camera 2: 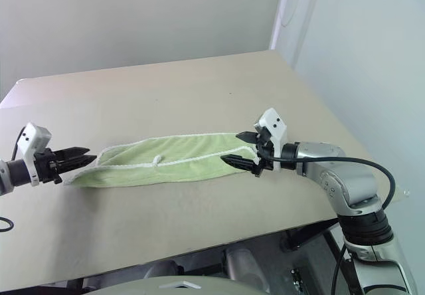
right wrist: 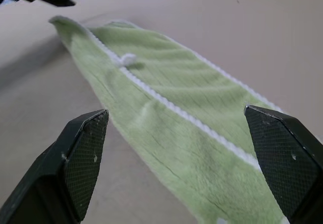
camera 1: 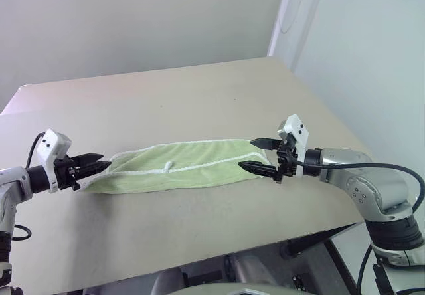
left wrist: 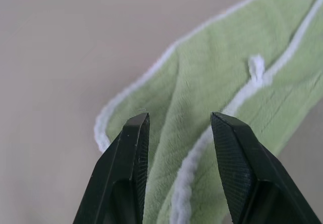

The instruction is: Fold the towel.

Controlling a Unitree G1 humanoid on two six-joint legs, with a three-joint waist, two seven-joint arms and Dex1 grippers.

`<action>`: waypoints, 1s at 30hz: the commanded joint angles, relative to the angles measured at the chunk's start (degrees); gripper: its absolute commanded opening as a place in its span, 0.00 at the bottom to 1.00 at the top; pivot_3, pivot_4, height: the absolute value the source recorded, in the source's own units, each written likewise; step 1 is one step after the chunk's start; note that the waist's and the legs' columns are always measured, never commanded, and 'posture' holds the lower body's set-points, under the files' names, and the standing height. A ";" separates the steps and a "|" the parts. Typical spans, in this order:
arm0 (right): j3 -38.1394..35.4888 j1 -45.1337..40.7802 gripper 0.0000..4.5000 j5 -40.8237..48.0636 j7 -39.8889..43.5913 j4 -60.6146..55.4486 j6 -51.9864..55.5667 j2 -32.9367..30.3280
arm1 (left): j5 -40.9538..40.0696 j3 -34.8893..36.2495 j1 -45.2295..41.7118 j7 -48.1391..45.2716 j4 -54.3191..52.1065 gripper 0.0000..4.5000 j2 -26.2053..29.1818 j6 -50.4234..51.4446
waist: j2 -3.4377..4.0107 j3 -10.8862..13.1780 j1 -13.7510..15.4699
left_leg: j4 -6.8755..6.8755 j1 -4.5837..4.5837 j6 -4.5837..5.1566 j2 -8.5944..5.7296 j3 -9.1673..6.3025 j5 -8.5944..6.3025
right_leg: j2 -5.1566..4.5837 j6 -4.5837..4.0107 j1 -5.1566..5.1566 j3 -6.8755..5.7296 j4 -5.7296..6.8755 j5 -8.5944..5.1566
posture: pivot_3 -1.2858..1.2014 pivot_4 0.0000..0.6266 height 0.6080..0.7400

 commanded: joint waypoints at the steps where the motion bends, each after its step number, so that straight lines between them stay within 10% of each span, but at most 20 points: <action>1: -0.68 -2.10 1.00 -0.96 -2.01 0.91 1.59 -0.41 | 0.50 0.55 0.36 -0.92 0.66 0.45 0.83 -2.22 | 0.00 0.00 -0.08 | 0.00 0.00 0.00 0.00 0.00 0.00 | 0.00 0.00 0.00 0.00 0.00 0.00 | 0.52 0.00 0.79; 24: 1.13 -3.52 1.00 -6.43 -5.36 3.63 1.36 1.41 | 4.37 -3.88 -0.52 -4.99 9.04 0.45 1.55 -7.31 | 0.01 0.00 -0.02 | 0.00 0.00 0.00 0.00 0.00 0.00 | 0.00 0.00 0.00 0.00 0.01 0.00 | 0.52 0.00 0.79; 30: 0.54 -2.78 1.00 -6.56 -5.93 2.97 1.34 1.13 | 3.09 -3.88 -2.06 -7.79 10.52 0.08 1.97 -6.16 | 0.01 0.00 -0.10 | -0.01 0.00 0.00 0.00 0.00 0.00 | 0.00 0.00 -0.01 0.00 0.01 0.00 | 0.52 0.00 0.79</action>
